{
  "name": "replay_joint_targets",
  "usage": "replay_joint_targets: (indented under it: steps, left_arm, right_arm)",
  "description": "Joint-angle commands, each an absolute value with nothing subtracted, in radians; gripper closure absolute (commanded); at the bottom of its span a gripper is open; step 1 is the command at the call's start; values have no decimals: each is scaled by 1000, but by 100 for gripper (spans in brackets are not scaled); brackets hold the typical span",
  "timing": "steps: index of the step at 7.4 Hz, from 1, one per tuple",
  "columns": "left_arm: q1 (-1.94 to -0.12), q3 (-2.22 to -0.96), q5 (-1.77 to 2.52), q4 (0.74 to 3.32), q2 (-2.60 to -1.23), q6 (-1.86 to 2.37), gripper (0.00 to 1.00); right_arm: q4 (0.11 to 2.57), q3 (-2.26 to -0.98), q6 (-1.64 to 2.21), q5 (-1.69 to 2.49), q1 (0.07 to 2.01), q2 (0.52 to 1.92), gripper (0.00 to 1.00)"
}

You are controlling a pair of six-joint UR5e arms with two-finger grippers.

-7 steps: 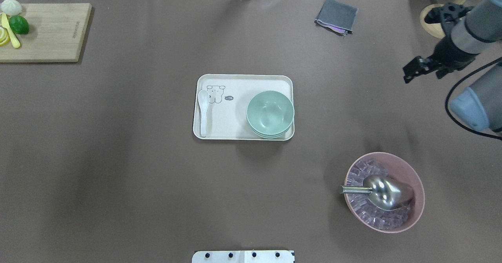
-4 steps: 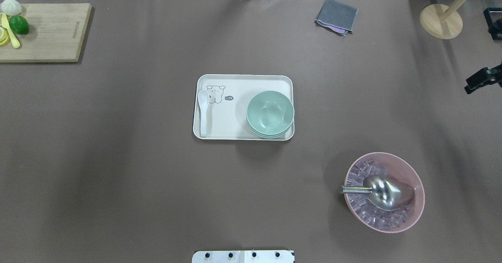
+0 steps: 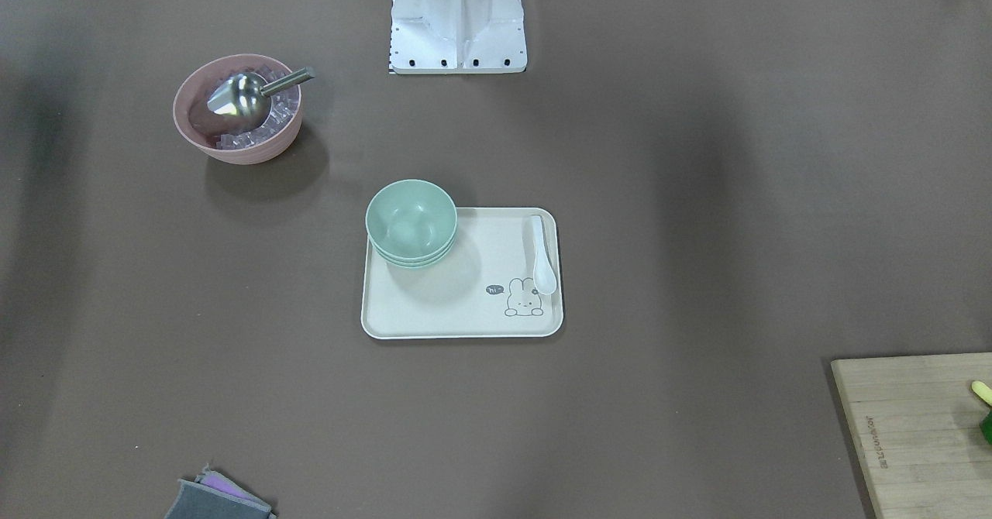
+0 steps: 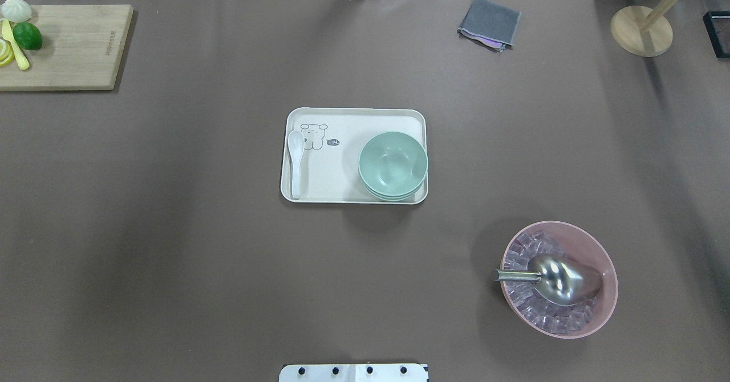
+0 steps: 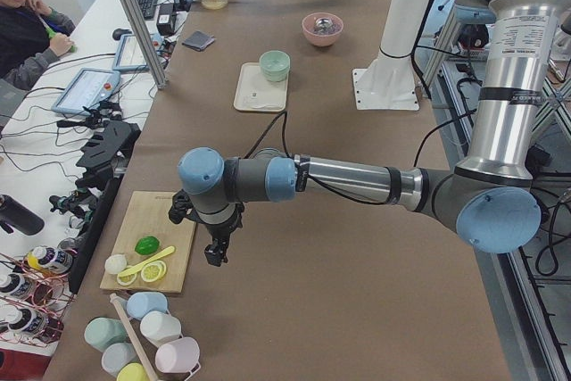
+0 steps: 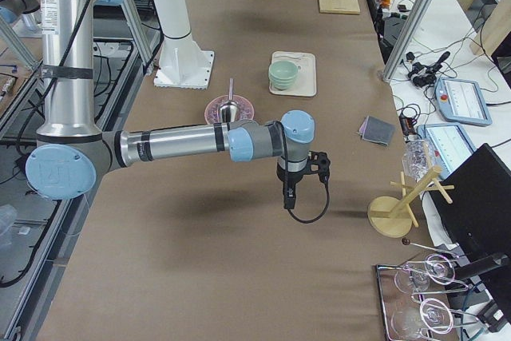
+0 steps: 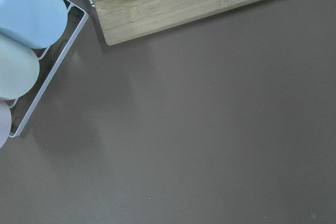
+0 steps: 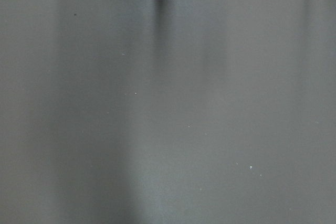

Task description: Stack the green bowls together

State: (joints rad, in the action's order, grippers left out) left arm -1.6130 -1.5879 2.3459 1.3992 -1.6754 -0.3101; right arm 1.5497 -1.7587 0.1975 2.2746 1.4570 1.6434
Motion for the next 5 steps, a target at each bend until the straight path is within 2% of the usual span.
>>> replay_joint_targets:
  steps: [1, 5]
  left_arm:
    - [-1612, -1585, 2345, 1423, -1655, -298, 2]
    - [-1609, -1577, 2344, 1425, -1660, -291, 2]
  right_arm:
    - [1555, -1752, 148, 2279, 1512, 1675, 0]
    - [1546, -1755, 140, 2295, 1555, 1718, 0]
